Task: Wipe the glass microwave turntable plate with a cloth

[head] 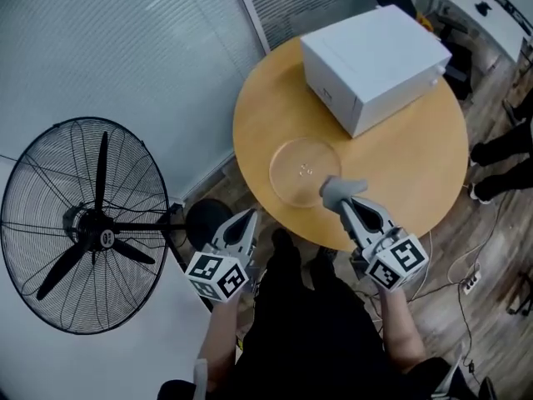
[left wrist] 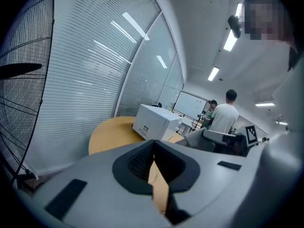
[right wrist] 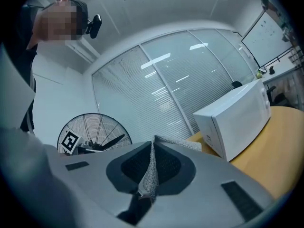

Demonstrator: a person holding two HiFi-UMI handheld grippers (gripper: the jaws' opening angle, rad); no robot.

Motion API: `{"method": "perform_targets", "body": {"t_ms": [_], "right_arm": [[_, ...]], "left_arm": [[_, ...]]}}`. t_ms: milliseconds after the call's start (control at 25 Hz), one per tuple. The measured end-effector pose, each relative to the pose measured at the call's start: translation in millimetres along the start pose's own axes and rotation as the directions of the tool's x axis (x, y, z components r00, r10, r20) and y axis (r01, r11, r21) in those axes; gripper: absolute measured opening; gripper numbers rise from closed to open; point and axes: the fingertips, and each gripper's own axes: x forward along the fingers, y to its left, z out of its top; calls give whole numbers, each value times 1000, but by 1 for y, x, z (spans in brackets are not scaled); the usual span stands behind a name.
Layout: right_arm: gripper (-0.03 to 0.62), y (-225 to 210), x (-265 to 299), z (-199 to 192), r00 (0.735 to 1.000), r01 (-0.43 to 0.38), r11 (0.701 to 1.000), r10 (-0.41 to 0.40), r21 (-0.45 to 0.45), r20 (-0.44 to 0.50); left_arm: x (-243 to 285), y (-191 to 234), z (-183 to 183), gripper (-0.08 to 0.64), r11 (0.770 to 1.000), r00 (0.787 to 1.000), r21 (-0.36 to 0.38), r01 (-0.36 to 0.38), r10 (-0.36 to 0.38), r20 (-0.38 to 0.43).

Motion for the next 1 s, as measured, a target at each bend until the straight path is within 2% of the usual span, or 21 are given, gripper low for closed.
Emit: {"method": "perform_targets", "body": {"t_ms": [280, 600, 800, 1000], "right_arm": [[21, -12, 24, -2, 999, 15, 1000, -14, 9, -29], [21, -38, 62, 2, 990, 119, 993, -120, -26, -71], [21, -43, 95, -1, 975, 204, 978, -206, -29, -83], [21, -58, 129, -15, 948, 298, 954, -300, -32, -109]], "left_arm": [[25, 28, -5, -5, 999, 999, -37, -8, 6, -39], [79, 78, -6, -5, 996, 993, -69, 52, -59, -104], [118, 112, -7, -4, 989, 976, -79, 126, -138, -166], [160, 145, -16, 6, 975, 947, -80, 207, -220, -234]]}}
